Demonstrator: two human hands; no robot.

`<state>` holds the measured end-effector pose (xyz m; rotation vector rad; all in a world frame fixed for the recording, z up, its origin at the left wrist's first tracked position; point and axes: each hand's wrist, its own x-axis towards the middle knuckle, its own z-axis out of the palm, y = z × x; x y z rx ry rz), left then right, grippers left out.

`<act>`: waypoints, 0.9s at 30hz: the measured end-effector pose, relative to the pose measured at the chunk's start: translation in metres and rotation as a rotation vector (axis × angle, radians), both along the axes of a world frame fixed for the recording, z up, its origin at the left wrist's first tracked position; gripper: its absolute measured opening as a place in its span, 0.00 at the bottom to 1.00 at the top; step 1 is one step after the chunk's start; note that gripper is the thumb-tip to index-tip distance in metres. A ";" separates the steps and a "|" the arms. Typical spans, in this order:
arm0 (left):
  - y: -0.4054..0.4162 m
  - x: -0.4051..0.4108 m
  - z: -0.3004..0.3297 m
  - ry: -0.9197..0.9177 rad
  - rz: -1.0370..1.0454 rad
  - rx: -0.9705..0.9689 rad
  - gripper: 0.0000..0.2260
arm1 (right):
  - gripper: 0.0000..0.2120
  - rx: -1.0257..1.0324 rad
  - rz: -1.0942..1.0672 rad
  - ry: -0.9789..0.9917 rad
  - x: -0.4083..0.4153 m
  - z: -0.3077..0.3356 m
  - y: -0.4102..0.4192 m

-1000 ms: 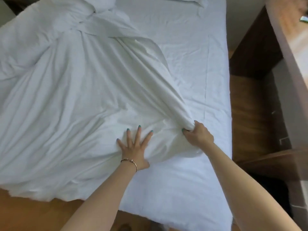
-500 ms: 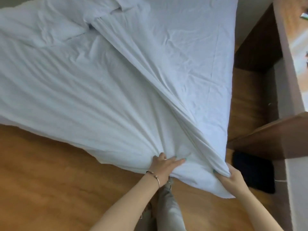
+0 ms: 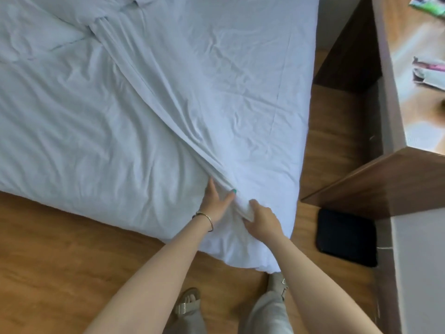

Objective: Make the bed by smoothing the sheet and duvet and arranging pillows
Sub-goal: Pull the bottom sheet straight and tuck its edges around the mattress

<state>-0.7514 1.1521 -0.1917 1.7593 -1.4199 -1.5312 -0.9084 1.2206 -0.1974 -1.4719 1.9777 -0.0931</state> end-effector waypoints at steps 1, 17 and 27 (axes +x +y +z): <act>-0.013 -0.014 -0.002 0.011 0.093 -0.022 0.49 | 0.15 -0.012 -0.037 0.011 -0.017 -0.004 -0.001; -0.049 -0.161 0.022 -0.640 -0.084 0.275 0.27 | 0.29 0.361 0.369 0.065 -0.254 0.080 -0.127; -0.170 -0.103 0.084 -0.652 -0.093 0.414 0.14 | 0.29 0.201 0.645 0.312 -0.240 0.151 -0.289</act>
